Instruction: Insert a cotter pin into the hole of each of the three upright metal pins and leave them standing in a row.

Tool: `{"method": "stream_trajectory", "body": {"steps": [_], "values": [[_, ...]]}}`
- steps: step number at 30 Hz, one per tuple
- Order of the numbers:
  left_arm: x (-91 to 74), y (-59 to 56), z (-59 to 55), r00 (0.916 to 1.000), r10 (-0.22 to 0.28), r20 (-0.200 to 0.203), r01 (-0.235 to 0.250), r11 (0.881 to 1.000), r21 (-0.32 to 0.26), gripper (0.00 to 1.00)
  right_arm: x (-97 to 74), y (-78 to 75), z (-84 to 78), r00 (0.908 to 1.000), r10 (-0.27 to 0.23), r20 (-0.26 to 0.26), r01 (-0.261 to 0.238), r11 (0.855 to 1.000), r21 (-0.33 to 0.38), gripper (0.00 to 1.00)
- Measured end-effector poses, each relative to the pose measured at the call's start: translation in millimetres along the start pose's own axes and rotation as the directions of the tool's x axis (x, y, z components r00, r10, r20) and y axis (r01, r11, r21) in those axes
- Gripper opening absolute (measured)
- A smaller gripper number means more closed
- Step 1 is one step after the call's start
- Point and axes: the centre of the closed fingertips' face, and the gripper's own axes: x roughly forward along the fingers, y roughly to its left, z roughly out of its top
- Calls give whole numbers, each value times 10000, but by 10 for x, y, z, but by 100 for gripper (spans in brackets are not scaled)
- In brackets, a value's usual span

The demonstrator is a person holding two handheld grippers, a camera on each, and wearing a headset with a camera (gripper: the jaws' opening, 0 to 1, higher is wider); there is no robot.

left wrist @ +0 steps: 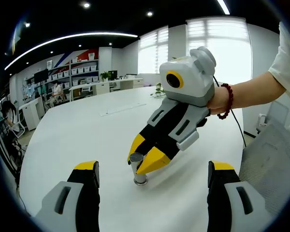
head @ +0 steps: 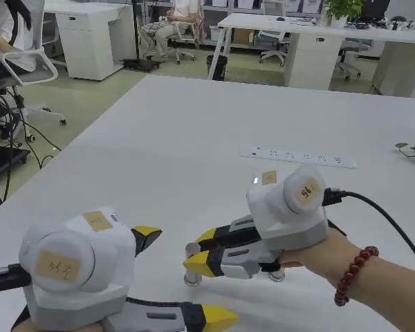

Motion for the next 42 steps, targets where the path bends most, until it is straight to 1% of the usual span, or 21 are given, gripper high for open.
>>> {"method": "stream_trajectory", "body": {"steps": [4,9,14,21,28,32,36,42], "values": [[10,-4,1,10000,-33,0,33,10000,15,93,-94,37,-74,10000,47,-22,-47,10000,53,13],[20,-24,-3,10000,-87,-23,87,9999,68,93,-207,65,-173,9999,5,-173,-5,10000,14,13],[32,-48,-9,9999,-145,-64,146,9998,143,93,-299,76,-255,9995,-122,-280,124,9999,58,13],[46,-60,1,9997,-226,57,225,9996,173,93,-403,65,-348,9990,-260,-353,265,9996,134,13],[60,-69,14,9995,-262,154,260,9995,157,93,-481,37,-442,9981,-387,-478,397,9990,196,13],[71,-73,5,9996,-277,110,274,9994,200,93,-503,22,-484,9975,-432,-564,443,9989,177,13],[71,-77,-4,9996,-283,80,281,9994,210,92,-509,35,-520,9976,-349,-600,357,9993,109,13],[71,-80,-14,9996,-285,39,284,9993,236,92,-502,72,-597,9966,-145,-812,128,9997,-215,13]]}}
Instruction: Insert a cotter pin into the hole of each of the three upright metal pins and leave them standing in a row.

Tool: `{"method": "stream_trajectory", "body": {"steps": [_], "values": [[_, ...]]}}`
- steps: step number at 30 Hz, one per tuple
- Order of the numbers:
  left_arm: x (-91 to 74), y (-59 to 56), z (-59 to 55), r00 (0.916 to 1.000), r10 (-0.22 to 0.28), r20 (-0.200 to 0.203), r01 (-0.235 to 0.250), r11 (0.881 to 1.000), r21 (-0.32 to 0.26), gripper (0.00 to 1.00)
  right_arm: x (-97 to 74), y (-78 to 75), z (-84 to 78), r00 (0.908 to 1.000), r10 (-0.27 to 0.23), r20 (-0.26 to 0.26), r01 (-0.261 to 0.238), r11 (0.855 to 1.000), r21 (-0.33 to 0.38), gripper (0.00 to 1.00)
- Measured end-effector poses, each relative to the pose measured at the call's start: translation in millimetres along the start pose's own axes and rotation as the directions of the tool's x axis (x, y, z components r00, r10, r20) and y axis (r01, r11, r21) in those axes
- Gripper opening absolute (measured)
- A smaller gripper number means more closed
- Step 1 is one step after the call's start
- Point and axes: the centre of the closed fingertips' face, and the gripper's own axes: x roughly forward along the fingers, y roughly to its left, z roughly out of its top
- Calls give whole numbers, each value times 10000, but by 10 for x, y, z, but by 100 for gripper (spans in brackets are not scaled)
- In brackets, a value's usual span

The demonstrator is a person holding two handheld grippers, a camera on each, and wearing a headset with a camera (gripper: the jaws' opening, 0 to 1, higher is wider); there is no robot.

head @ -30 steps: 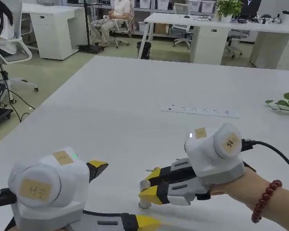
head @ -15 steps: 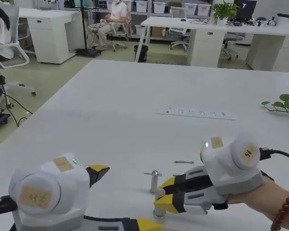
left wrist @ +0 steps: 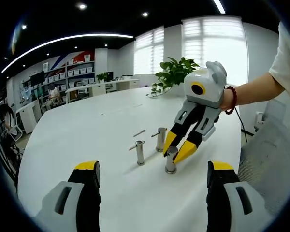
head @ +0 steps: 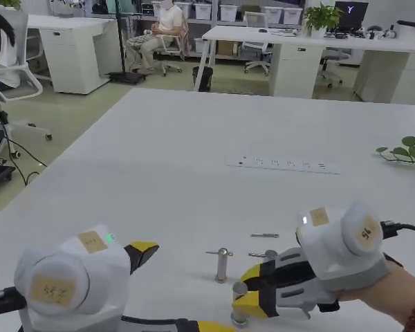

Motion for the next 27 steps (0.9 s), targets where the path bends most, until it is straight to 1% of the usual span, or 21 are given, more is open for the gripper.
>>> {"method": "stream_trajectory", "body": {"steps": [3,4,9,13,19,25,27], "values": [[1,0,-5,10000,-2,-24,2,10000,0,92,-3,15,-65,9997,89,-245,-94,9998,-176,13],[0,1,-7,10000,3,-33,-3,10000,0,92,-8,13,-44,9999,101,-95,-102,9999,-138,13],[4,2,-15,10000,-3,-84,3,10000,22,92,-42,11,-80,9997,167,-165,-171,9996,-241,14],[11,-5,-27,9999,-14,-146,15,10000,50,91,-62,14,-95,9996,275,-63,-276,9991,-315,14],[17,-13,-41,9997,-32,-233,34,10000,89,91,-59,20,-87,9983,575,-27,-576,9969,-538,14],[16,-11,-54,9996,-18,-295,21,9999,130,92,-58,14,-89,9971,760,20,-758,9961,-441,15],[16,-6,-61,9995,-5,-328,10,9999,138,92,-61,-2,-82,9973,722,142,-717,9968,-345,19]]}}
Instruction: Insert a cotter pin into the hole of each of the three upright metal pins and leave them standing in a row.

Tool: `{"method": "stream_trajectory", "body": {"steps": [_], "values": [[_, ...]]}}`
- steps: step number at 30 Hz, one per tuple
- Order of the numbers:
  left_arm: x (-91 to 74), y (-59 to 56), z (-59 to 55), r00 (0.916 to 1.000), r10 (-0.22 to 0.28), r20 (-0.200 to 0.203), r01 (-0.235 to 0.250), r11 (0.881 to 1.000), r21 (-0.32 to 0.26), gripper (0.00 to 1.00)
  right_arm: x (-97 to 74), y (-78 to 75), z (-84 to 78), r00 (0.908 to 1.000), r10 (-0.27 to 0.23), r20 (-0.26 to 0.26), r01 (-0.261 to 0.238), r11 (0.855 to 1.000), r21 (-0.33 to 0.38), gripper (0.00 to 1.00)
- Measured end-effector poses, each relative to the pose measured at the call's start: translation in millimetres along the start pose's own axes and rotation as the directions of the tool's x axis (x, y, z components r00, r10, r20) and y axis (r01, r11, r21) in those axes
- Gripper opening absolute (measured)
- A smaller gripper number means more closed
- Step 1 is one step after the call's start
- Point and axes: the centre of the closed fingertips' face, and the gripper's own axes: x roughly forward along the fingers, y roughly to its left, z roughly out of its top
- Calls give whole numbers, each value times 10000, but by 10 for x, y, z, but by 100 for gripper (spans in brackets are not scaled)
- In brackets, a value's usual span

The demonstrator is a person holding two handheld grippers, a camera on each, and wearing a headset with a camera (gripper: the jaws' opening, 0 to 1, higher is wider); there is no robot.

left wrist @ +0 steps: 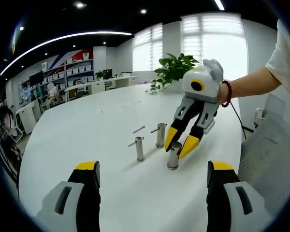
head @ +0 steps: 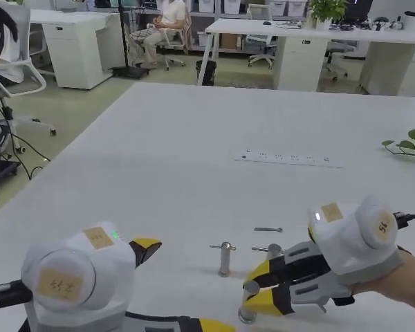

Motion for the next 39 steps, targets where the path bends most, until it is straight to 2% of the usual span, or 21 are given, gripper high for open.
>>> {"method": "stream_trajectory", "body": {"steps": [7,11,13,17,20,26,30,35,39], "values": [[3,3,-6,10000,15,-15,-15,10000,0,92,-44,16,57,9998,-64,171,61,9998,177,24],[9,1,6,10000,-4,53,4,10000,-37,93,-89,41,138,9992,-41,395,20,9986,522,29],[11,-1,12,10000,-5,76,6,10000,-49,93,-121,37,185,9989,-83,471,38,9956,937,32],[13,-13,38,9998,-51,210,53,9999,-127,95,-193,7,268,9981,-194,583,127,9934,1138,35],[20,-12,35,9998,-38,172,39,10000,-74,96,-263,-47,333,9972,-399,636,287,9853,1682,38],[24,-24,59,9996,-85,283,88,9999,-120,98,-399,-173,439,9938,-710,851,527,9782,2007,38],[21,-26,75,9993,-68,375,75,9998,-179,99,-458,-282,431,9918,-1055,718,882,9731,2126,37],[22,-36,101,9985,-85,545,103,9994,-328,99,-520,-411,426,9869,-1437,734,1205,9589,2570,37],[29,-39,96,9985,-89,536,107,9994,-332,99,-558,-508,392,9833,-1730,568,1522,9520,2656,37]]}}
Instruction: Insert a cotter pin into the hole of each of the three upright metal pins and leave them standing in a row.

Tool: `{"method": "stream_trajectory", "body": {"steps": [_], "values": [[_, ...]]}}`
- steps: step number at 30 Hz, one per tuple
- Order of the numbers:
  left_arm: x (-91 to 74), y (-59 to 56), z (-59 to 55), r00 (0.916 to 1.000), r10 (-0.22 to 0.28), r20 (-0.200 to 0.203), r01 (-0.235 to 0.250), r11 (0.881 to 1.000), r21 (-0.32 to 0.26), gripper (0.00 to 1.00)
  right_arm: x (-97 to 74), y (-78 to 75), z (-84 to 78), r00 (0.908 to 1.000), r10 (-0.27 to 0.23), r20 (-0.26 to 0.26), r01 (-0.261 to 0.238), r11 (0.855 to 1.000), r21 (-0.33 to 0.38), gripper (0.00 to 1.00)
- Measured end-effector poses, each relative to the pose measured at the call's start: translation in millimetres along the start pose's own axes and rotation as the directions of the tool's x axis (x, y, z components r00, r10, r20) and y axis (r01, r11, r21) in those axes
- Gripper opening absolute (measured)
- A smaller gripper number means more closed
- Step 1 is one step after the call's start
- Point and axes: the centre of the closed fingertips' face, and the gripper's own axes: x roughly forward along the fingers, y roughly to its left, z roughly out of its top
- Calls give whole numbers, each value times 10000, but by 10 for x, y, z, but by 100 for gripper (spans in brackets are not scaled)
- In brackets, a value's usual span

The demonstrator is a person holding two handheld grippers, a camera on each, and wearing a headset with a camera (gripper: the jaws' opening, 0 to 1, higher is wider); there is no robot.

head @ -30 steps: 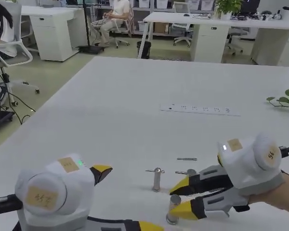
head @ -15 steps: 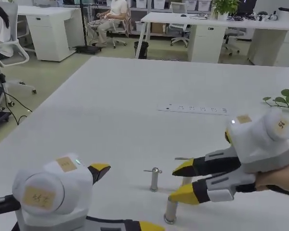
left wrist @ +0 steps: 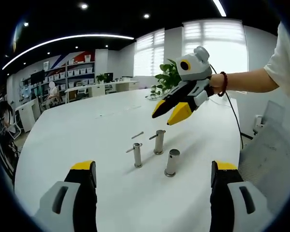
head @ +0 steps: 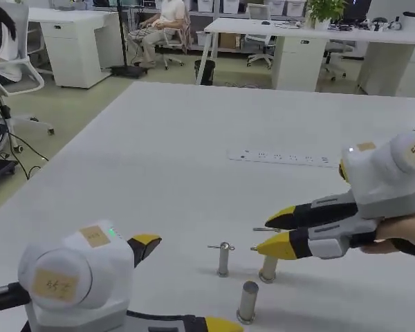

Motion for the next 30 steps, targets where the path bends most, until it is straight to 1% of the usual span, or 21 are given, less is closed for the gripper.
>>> {"method": "stream_trajectory", "body": {"steps": [3,6,7,8,11,13,14,19,21,23,25,26,30], "values": [[4,6,10,10000,18,87,-17,10000,-92,99,-30,-147,-10,9990,-441,-92,441,9990,32,34],[-1,19,19,9999,70,146,-68,9999,-141,99,-48,-261,-6,9974,-714,-131,716,9974,110,34],[1,26,30,9997,93,219,-88,9998,-195,99,-54,-329,-13,9956,-915,-177,916,9958,74,33],[0,36,34,9996,110,262,-105,9997,-222,98,-54,-367,-26,9946,-1004,-251,1006,9949,67,32],[-2,52,58,9990,142,423,-127,9993,-352,96,-49,-519,-73,9896,-1360,-473,1366,9906,76,29],[-3,66,74,9984,241,517,-220,9989,-404,95,-35,-629,-122,9846,-1591,-725,1597,9872,36,29],[-4,72,81,9980,258,577,-233,9988,-435,94,-25,-693,-155,9807,-1740,-893,1743,9847,-41,28],[2,104,82,9973,376,636,-344,9982,-500,89,55,-883,-299,9680,-1961,-1566,1918,9805,-426,26],[9,103,76,9974,387,602,-356,9981,-511,87,95,-942,-361,9624,-1984,-1857,1891,9797,-670,25],[16,98,64,9977,382,559,-355,9982,-490,86,140,-981,-407,9586,-1945,-2080,1825,9803,-757,25],[21,94,53,9980,389,503,-364,9981,-503,86,167,-999,-430,9567,-1896,-2208,1733,9806,-913,25],[24,94,50,9980,404,490,-379,9980,-500,85,189,-1033,-462,9511,-1939,-2403,1718,9790,-1100,24],[41,79,33,9985,318,451,-287,9973,-683,84,274,-1149,-558,9386,-1944,-2849,1620,9777,-1335,23]]}}
